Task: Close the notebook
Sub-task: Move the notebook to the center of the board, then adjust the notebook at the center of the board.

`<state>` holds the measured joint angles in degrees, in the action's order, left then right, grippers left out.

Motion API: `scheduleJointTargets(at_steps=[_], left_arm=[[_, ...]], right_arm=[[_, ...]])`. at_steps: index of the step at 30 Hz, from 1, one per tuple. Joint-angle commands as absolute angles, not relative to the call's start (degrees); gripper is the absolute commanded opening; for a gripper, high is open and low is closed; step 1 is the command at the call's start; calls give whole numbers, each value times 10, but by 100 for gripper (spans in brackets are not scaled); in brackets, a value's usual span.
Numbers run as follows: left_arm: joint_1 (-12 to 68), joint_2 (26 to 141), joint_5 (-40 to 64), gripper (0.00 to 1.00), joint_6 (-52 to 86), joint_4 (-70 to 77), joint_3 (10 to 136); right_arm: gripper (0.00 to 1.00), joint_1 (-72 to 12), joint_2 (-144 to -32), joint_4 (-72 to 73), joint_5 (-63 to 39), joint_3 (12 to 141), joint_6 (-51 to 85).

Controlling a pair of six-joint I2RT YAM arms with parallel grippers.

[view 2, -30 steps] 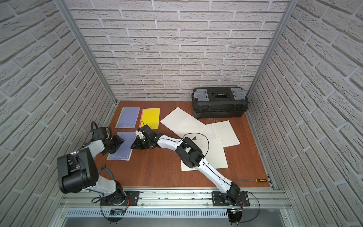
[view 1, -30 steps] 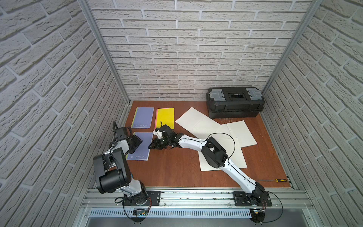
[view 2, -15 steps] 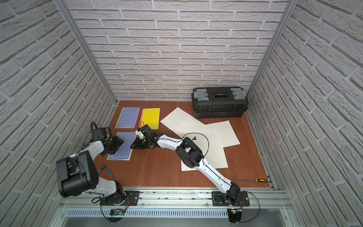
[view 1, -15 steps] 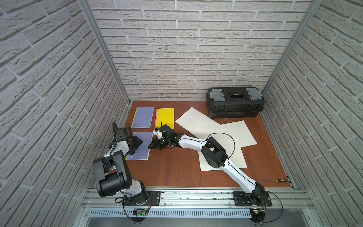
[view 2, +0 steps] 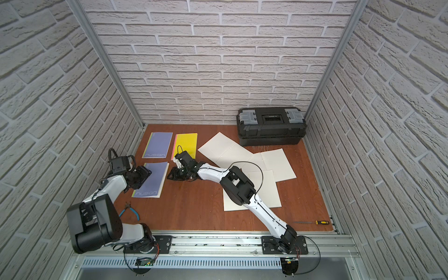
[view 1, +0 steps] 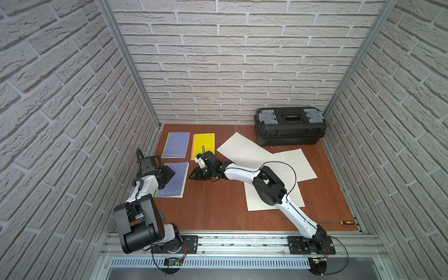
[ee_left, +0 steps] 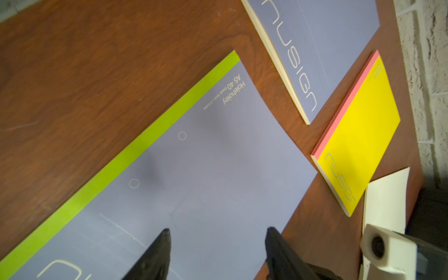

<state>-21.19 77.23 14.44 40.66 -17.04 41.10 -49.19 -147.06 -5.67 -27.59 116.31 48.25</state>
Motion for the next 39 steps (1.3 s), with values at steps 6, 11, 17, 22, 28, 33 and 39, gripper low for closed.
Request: scheduleJointTargets(at_steps=[6,11,17,22,28,33,39], left_arm=[[-183,731,140,63,398,-203,436],[-149,710,123,64,399,-223,444],[-95,683,103,66,406,-240,456],[-34,675,82,67,409,-253,475],[42,686,71,68,416,-242,481],[112,717,57,68,425,-225,485],[180,761,53,68,429,-198,492]], right_arm=[[33,-484,-1326,-54,-223,1069,429],[32,-481,-1262,-69,-192,1002,399],[32,-471,-1187,-74,-161,901,378],[32,-451,-1128,-68,-145,814,377],[33,-425,-1055,-98,-105,737,362],[36,-408,-1028,-149,-69,731,338],[40,-378,-1015,-191,-44,731,328]])
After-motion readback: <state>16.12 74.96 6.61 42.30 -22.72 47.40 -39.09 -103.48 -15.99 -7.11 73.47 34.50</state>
